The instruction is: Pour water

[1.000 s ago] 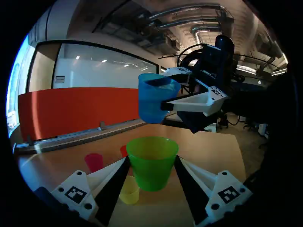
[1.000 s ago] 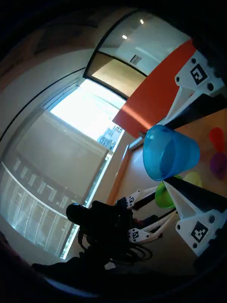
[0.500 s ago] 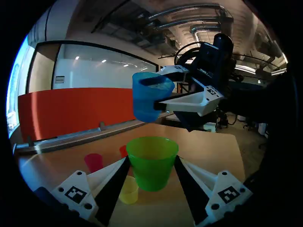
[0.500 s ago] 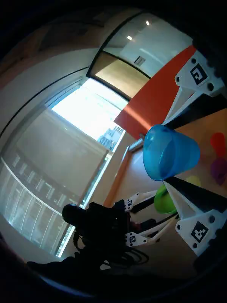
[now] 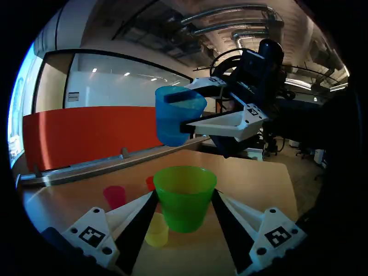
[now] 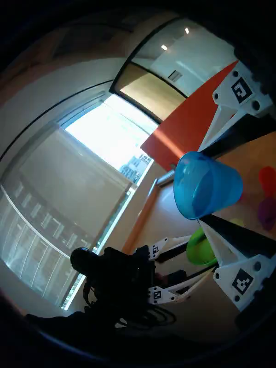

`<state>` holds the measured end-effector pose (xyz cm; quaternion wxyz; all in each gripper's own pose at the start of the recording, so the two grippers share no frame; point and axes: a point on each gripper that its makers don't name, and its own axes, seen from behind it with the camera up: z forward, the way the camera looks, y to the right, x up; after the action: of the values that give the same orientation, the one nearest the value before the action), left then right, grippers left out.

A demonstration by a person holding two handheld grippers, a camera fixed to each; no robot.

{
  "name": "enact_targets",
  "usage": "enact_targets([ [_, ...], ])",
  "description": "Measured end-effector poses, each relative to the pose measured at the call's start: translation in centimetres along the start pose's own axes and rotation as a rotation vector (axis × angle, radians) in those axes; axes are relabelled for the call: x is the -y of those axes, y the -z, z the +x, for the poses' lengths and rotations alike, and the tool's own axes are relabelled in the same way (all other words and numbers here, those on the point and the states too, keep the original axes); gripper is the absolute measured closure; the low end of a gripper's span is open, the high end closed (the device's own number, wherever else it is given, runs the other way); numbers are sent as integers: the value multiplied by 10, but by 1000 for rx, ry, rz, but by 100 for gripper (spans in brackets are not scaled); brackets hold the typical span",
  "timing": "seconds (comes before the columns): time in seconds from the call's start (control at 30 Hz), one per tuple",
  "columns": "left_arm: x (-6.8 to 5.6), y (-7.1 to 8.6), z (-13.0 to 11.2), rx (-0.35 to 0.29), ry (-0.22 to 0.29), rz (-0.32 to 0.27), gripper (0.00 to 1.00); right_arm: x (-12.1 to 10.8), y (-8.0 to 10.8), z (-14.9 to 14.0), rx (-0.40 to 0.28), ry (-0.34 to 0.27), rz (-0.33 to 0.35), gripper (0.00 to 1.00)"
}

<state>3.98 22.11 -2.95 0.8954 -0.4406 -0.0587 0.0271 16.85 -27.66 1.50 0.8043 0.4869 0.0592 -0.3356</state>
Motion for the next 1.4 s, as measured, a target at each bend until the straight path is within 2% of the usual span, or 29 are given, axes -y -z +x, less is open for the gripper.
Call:
enact_targets([
  [1.4,2,9,-5,-4,1,12,17,6,-20,3,29,179,21,12],
])
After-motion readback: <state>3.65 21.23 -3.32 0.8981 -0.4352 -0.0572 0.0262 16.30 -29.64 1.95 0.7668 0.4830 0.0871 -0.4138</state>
